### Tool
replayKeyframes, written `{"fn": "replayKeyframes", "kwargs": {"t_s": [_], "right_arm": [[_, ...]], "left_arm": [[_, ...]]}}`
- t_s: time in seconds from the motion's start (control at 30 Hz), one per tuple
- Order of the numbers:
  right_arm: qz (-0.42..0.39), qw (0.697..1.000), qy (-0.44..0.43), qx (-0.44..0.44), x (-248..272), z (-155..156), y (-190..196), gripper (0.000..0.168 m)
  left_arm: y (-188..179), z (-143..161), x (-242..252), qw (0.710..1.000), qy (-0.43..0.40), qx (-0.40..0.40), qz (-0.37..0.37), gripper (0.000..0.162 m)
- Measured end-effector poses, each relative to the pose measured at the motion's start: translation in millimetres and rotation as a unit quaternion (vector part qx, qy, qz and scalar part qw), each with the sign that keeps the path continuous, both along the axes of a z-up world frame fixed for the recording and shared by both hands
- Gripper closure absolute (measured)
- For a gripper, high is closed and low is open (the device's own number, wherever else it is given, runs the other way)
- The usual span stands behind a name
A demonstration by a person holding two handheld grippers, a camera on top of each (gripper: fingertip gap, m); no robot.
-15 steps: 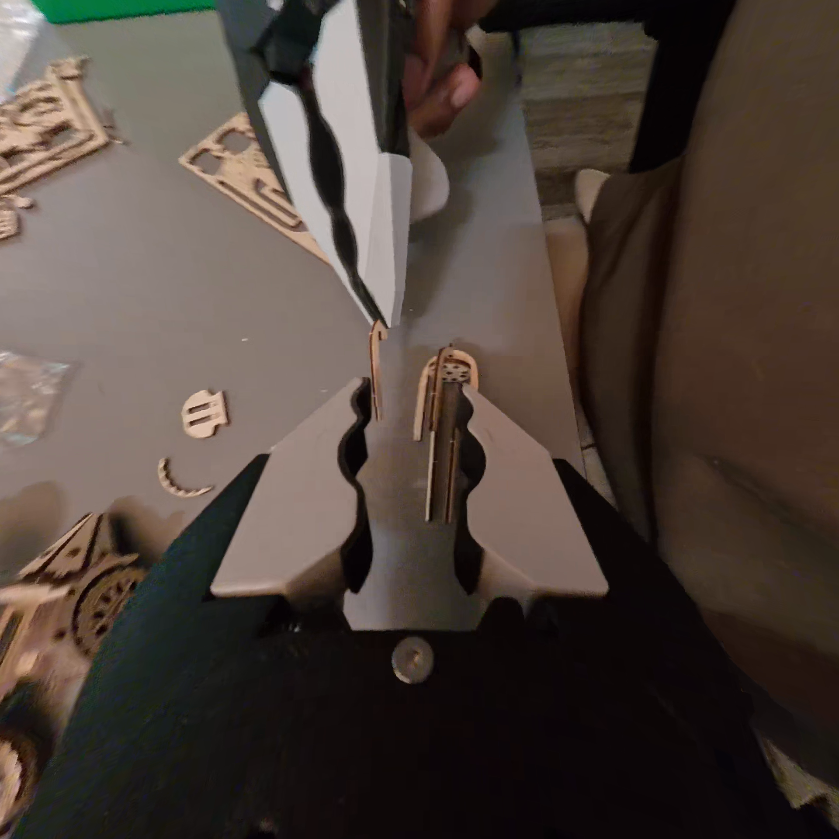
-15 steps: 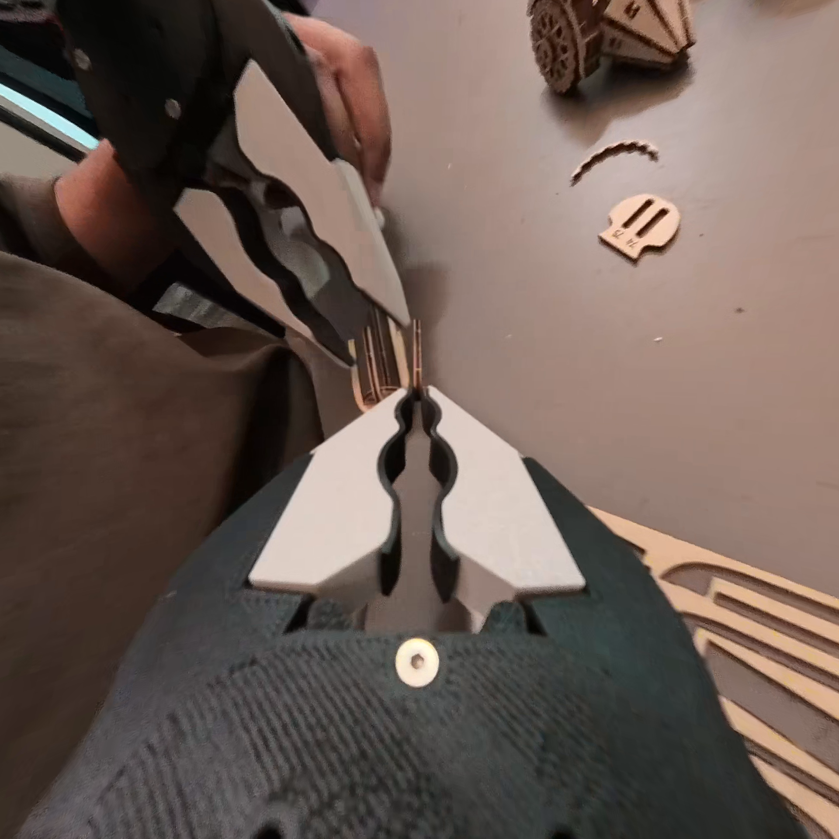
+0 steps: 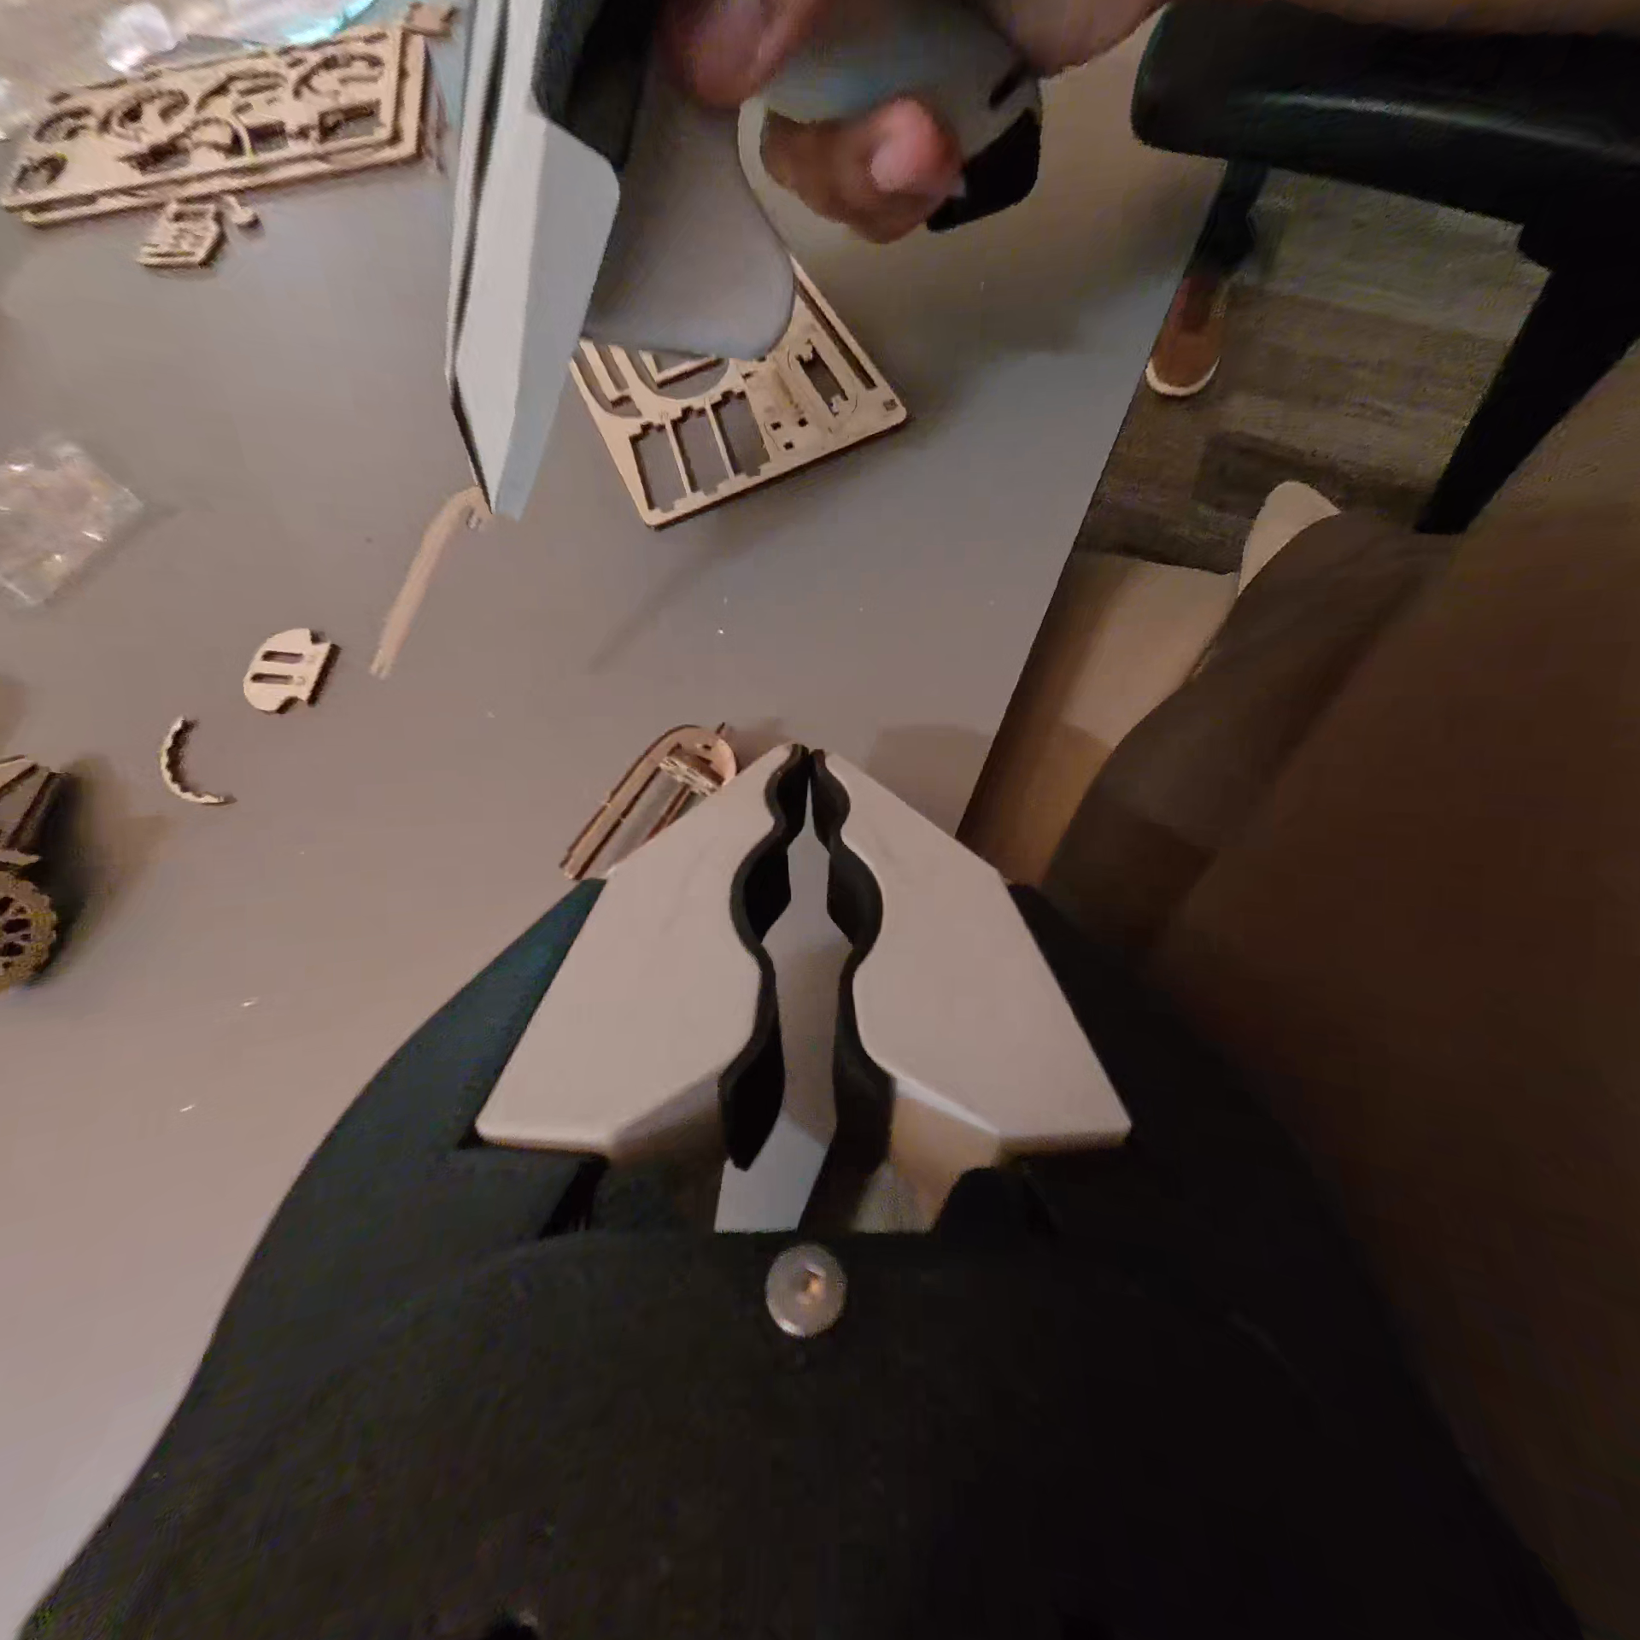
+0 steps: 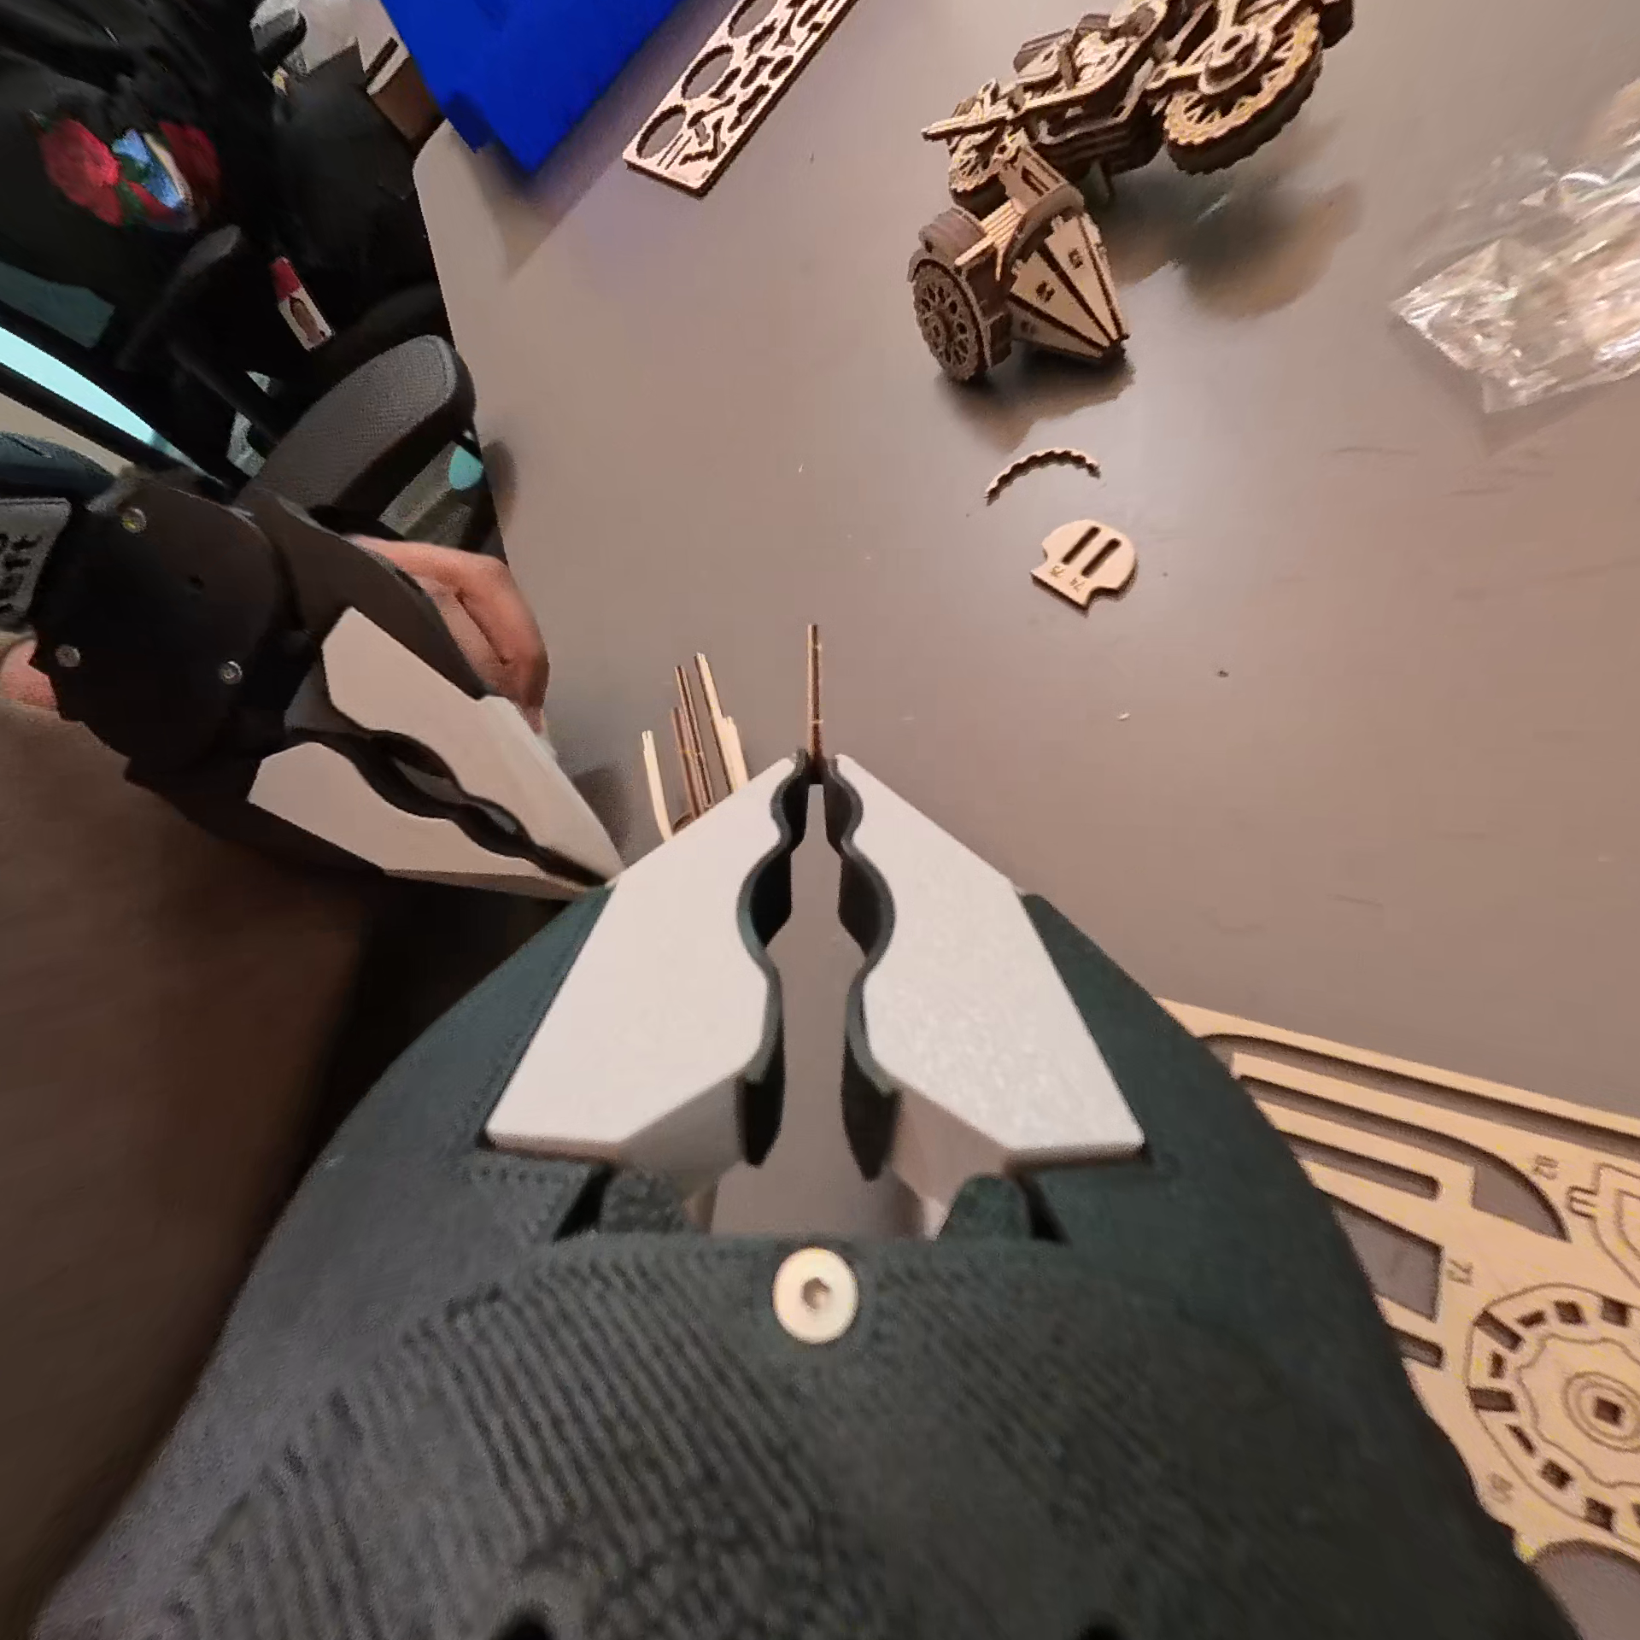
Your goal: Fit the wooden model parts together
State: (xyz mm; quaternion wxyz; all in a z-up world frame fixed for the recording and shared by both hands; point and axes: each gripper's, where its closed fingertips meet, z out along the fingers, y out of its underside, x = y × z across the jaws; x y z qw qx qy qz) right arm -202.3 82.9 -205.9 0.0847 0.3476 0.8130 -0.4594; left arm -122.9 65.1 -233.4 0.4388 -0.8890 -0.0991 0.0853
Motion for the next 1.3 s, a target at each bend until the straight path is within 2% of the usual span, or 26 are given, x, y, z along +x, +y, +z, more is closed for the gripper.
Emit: {"fn": "replayKeyframes", "kwargs": {"t_s": [0.13,0.37,0.5,0.57,0.77,0.87,1.0,1.07,1.3], "right_arm": [[0.005,1.000,0.014,0.003,0,3,-2,0.167],[0.009,1.000,-0.011,-0.007,3,-2,-5,0.168],[0.008,1.000,-0.019,0.011,3,-12,-5,0.167],[0.005,1.000,-0.021,0.015,2,-15,-4,0.167],[-0.007,1.000,-0.026,0.010,-2,-15,0,0.167],[-0.009,1.000,-0.024,0.007,-3,-12,1,0.167],[-0.008,1.000,-0.021,0.001,-3,-8,2,0.167],[-0.007,1.000,-0.020,-0.003,-3,-6,2,0.167],[-0.006,1.000,-0.018,-0.002,-2,-6,0,0.167]], "left_arm": [[-10,-8,-11,0.999,-0.003,-0.029,0.029,0.162],[-52,-17,-52,0.988,-0.052,-0.045,0.138,0.157],[-45,4,-51,0.987,-0.081,0.034,0.131,0.155],[-33,13,-46,0.989,-0.065,0.052,0.126,0.150],[-3,-1,-49,0.988,0.009,-0.021,0.155,0.121],[5,-8,-55,0.985,-0.001,-0.035,0.167,0.121],[5,-7,-54,0.987,0.012,-0.038,0.153,0.150],[-1,-9,-56,0.986,0.037,-0.060,0.150,0.152],[-19,-12,-50,0.984,0.051,-0.099,0.143,0.127]]}}
